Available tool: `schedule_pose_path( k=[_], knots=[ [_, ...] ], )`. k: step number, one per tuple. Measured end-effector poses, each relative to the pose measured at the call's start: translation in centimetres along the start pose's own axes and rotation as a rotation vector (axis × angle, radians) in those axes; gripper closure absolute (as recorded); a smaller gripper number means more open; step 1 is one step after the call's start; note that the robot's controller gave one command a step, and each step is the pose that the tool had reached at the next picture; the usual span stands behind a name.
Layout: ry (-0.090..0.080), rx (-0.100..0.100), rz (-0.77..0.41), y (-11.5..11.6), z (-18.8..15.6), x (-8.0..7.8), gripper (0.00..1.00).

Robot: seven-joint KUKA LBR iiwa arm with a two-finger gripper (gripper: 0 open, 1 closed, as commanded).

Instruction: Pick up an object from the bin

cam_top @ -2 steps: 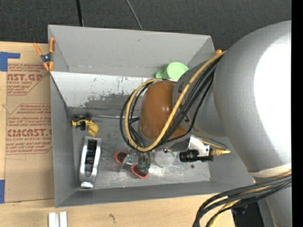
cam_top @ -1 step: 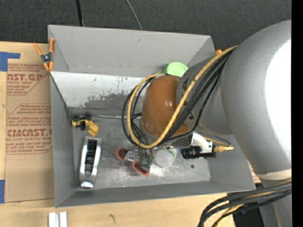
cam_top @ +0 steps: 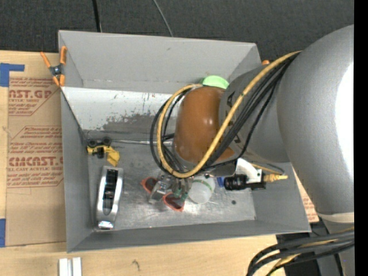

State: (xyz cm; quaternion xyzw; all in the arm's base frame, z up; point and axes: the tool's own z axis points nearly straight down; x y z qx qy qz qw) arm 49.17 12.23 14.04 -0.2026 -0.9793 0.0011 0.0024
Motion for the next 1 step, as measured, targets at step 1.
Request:
schedule_pose_path(
  k=[1],
  knots=[
    [-0.002,-0.002,0.000,0.02,-1.94,-0.01,1.00]
  ],
)
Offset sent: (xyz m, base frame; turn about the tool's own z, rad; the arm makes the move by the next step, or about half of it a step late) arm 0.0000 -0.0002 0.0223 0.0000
